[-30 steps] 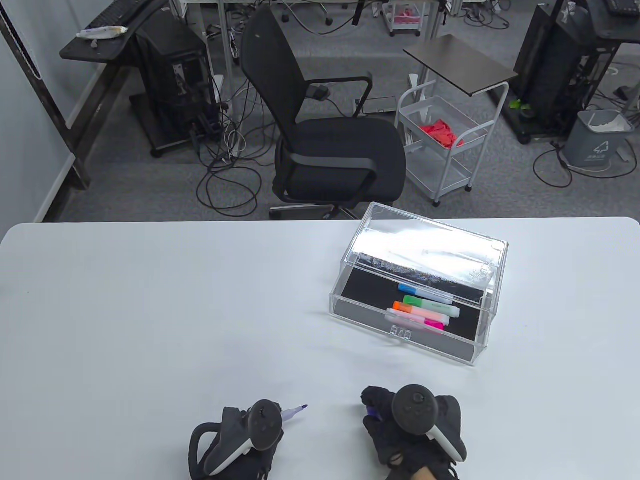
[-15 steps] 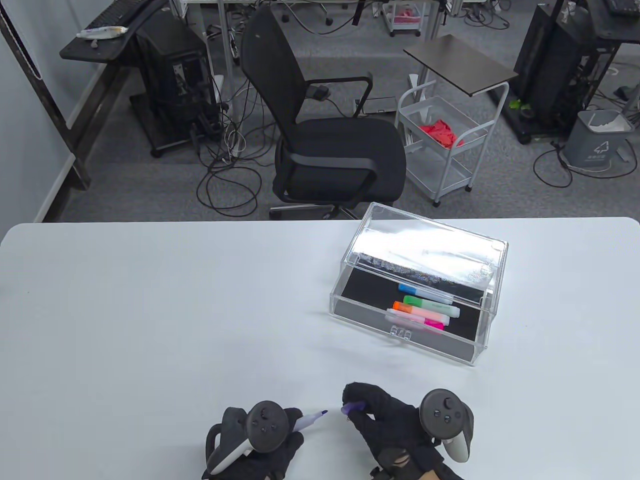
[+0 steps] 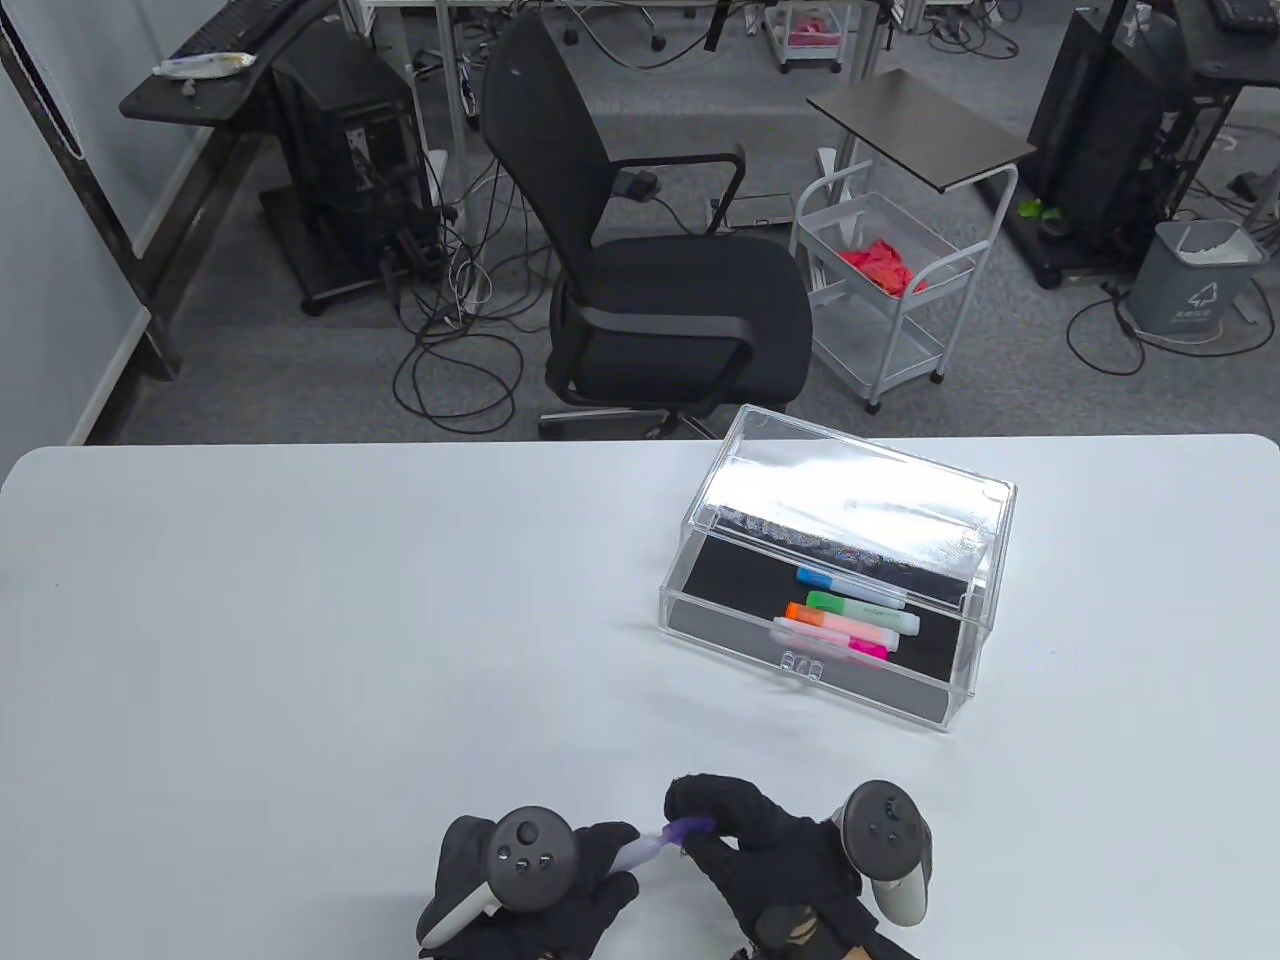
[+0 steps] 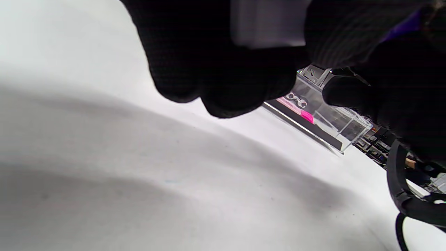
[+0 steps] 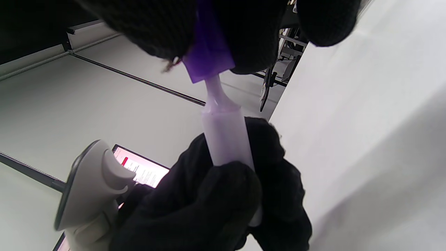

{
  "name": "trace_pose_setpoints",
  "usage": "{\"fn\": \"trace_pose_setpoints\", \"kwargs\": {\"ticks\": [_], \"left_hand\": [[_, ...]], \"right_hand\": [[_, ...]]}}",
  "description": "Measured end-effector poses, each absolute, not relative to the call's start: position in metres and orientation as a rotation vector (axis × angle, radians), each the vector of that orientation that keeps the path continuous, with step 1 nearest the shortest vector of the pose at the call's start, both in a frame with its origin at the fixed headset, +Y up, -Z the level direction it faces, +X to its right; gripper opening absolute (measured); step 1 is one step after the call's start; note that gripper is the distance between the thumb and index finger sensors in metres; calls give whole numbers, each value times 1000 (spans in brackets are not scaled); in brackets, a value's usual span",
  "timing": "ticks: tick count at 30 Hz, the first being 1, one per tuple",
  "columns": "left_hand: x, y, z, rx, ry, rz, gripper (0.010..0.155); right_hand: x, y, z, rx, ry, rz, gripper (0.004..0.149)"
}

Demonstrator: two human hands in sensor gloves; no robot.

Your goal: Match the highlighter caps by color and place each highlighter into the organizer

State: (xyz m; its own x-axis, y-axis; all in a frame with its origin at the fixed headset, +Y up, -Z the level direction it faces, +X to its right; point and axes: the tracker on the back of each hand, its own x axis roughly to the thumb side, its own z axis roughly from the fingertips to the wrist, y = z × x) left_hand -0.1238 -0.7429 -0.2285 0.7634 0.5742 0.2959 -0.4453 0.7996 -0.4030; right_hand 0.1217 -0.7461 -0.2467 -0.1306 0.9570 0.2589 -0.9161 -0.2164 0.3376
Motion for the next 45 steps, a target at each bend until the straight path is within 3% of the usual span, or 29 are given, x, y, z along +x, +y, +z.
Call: {"fn": "trace_pose_setpoints", "kwargs": {"ticks": [8,11,19,26,38,45], "left_hand": [[-126,-745,-229,-345,-469,644,56],[-128,-744,-229,-328,-471,656,56],[-127,-740,-226,-263,-453,591,56],[-125,-734,-226,-223,-441,616,55],[-125,-735,-226,-194,-446,543,55],[-122,-737,-227,-187,-393,389,55]], "right_hand": [[113,-744,-243,585,112,1813,51],[110,-739,-240,609,51,1946,58],[100,-734,-236,642,60,2166,59],[93,-721,-229,655,-96,2257,60],[89,-724,-227,669,-25,2303,61],[80,-724,-224,763,-16,2565,82]]}}
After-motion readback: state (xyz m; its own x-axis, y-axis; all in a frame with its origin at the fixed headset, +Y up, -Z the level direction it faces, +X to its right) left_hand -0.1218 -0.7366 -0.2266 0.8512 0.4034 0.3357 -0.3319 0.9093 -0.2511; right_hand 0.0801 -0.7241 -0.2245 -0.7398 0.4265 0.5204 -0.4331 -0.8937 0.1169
